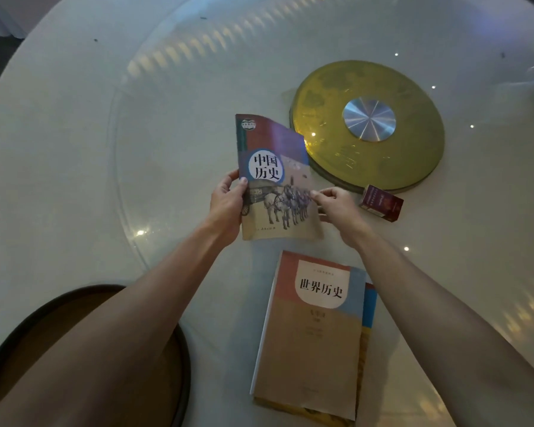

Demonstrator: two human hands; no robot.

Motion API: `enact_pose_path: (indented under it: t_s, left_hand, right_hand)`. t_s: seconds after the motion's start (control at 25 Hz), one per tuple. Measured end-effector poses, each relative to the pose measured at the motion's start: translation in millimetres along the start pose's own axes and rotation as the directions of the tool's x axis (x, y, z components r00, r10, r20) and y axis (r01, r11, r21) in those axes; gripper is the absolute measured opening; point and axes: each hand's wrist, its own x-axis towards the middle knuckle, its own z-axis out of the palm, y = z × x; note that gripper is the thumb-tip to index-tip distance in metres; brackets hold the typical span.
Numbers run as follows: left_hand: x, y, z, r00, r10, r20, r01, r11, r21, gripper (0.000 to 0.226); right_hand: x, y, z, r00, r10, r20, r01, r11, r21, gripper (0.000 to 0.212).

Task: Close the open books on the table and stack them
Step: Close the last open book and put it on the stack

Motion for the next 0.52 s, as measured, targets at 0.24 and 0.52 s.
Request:
enact_pose_path:
  t_s: [0.24,0.52]
  left_hand:
    - [-40.6,0.8,11.1,0.986,-0.058,0.155,0.06,0.998,-0.003,0.025]
    - [-100.4,10.6,36.8,0.936,-0.015,0.352,0.02,1.0,-0.012,0.029]
  right_hand:
    - [-49.2,4.9,-32.6,0.993,0.011,0.121,-0.063,0.896,0.439,0.023]
    - [-118.2,9.0,-64.2,0.997,-0.058,0.056,0.031,0.915,0.403,0.023]
